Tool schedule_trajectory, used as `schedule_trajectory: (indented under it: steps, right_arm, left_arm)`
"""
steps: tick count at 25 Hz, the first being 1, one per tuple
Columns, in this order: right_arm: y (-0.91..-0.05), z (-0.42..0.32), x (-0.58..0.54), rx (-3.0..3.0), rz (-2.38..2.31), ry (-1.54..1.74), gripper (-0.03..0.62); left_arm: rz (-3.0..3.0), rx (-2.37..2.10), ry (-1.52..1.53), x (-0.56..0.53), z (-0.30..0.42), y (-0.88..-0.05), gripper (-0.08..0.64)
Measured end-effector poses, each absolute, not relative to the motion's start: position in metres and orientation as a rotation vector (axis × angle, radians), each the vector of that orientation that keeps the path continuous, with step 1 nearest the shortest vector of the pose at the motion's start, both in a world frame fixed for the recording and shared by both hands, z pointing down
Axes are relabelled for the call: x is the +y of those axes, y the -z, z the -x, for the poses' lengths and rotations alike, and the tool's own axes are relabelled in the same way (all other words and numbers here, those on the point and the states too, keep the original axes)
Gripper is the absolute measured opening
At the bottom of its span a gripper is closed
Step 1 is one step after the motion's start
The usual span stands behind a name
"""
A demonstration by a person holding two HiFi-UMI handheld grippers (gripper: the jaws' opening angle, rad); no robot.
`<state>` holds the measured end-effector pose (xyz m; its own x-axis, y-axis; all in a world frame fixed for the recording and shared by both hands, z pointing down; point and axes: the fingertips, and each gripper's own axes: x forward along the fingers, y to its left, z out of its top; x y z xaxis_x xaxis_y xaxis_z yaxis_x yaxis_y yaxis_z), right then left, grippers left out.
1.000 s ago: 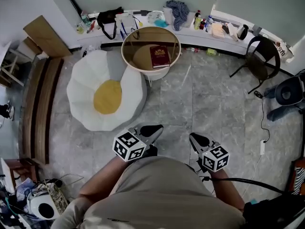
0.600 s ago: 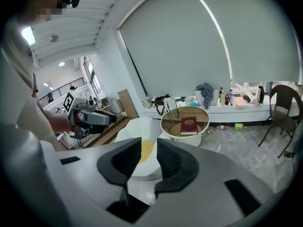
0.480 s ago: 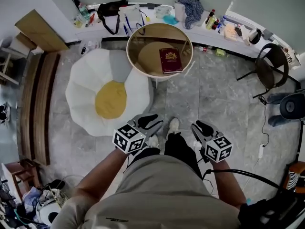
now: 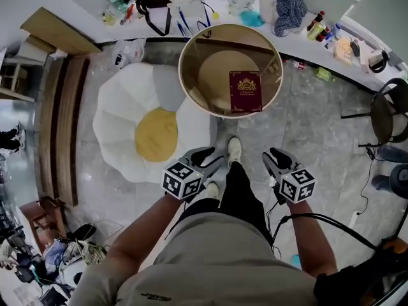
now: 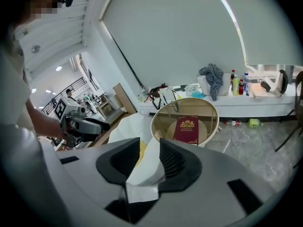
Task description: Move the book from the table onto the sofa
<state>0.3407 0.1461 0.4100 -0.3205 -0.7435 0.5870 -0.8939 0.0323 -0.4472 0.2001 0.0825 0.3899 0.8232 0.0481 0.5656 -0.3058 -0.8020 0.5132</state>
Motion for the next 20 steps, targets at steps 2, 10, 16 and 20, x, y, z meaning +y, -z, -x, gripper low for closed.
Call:
schedule_trajectory:
  steps: [2, 10, 16, 20]
  right_arm:
    - [-0.435, -0.369, 0.115, -2.092, -1.681, -1.182, 0.133]
    - [-0.56, -0.456, 0.003, -2.044, -1.574, -1.211, 0.146]
    - [-0.662, -0.482, -0.044, -1.959, -1.589, -1.395, 0.158]
    - [-0.716, -0.495, -0.066, -1.903, -1.66, -1.548, 0.169]
  left_arm:
    - [-2.375, -0.221, -0.785, 0.055, -0.224, -0.411, 0.158]
    - [-2.285, -0.307, -0.831, -0.04, -0.307, -0.526, 0.163]
    - [-2.24, -0.303, -0.853, -0.092, -0.356, -0.607, 0.186]
    - [-2.18, -0.344, -0.868, -0.123, -0.366, -0.671, 0.2]
